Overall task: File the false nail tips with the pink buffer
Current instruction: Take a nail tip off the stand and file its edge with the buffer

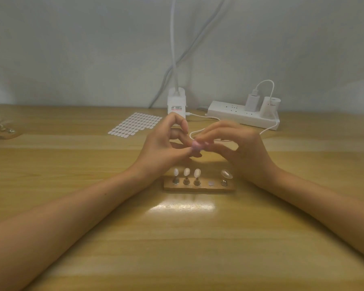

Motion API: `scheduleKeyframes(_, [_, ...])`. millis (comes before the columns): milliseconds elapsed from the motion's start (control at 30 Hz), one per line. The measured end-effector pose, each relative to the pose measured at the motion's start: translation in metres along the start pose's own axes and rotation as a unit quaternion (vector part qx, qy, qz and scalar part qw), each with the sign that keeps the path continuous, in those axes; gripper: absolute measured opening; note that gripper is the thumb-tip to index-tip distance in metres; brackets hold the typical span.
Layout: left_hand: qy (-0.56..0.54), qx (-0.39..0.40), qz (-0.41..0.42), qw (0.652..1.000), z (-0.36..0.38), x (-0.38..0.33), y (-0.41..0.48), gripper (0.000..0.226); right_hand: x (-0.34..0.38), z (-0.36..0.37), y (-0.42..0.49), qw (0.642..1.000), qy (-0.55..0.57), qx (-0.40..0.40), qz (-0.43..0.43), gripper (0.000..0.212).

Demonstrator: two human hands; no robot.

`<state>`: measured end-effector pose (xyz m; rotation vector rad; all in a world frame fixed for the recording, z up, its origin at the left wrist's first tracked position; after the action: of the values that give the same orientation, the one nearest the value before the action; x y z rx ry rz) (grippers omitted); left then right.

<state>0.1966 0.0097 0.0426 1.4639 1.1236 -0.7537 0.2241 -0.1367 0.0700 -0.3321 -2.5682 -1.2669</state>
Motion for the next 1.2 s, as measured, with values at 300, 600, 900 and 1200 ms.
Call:
scheduleKeyframes(300, [0.019, -0.009, 0.018, 1.0, 0.0, -0.004, -0.001, 0.04, 0.002, -0.004, 0.001, 1.0, -0.003, -0.018, 0.001, 0.019])
scheduleKeyframes(600, [0.008, -0.004, 0.0, 1.0, 0.0, 0.0, -0.001, 0.041, 0.003, -0.002, 0.002, 1.0, -0.02, -0.009, -0.002, 0.019])
scheduleKeyframes(900, [-0.035, 0.011, -0.015, 0.999, 0.002, 0.004, 0.0, 0.044, 0.005, -0.004, 0.001, 1.0, -0.016, -0.017, -0.007, 0.019])
scheduleKeyframes(1200, [-0.031, 0.007, -0.013, 0.999, 0.0, 0.005, 0.001, 0.042, 0.01, 0.001, 0.001, 0.999, -0.019, 0.004, -0.036, 0.017])
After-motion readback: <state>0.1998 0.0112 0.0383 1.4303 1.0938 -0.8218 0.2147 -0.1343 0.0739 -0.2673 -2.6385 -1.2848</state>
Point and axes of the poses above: each hand's wrist, its own y-axis towards the middle knuckle, its own z-axis out of the palm, x = y × z, the point moved 8 cm from there along y, towards the middle knuckle
